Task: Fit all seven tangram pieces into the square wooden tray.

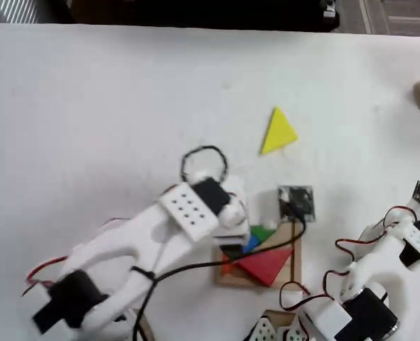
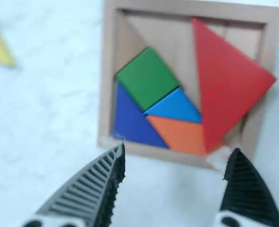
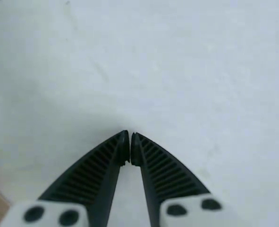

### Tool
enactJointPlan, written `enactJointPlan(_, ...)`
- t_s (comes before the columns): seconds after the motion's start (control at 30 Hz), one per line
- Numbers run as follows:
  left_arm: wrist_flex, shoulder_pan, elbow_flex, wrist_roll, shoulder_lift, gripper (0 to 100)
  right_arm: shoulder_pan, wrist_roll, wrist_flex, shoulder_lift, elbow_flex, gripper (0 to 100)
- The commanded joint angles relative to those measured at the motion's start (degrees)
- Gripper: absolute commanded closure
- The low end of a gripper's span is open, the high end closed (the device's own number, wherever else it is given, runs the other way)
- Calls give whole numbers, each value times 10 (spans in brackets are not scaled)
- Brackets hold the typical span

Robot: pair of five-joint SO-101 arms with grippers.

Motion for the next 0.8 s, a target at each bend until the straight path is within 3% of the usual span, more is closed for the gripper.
enactJointPlan(0.0,9,-64,26,10,-96,666,-29,35,-4,-24,0,981)
enactJointPlan(0.13,4,-152,79,18,-175,667,-54,77,-3,-25,5,981)
enactJointPlan(0.33,1,-305,145,116,-221,668,-102,142,78,-104,4,981)
enactJointPlan(0.47,-93,-400,227,154,-185,668,-124,161,163,-231,-16,981)
enactJointPlan(0.57,-150,-427,244,155,-132,668,-142,159,237,-328,-36,981)
enactJointPlan(0.67,-151,-445,205,154,-70,668,-195,168,308,-396,-40,981)
enactJointPlan(0.77,-146,-450,158,154,3,668,-247,225,337,-402,-43,978)
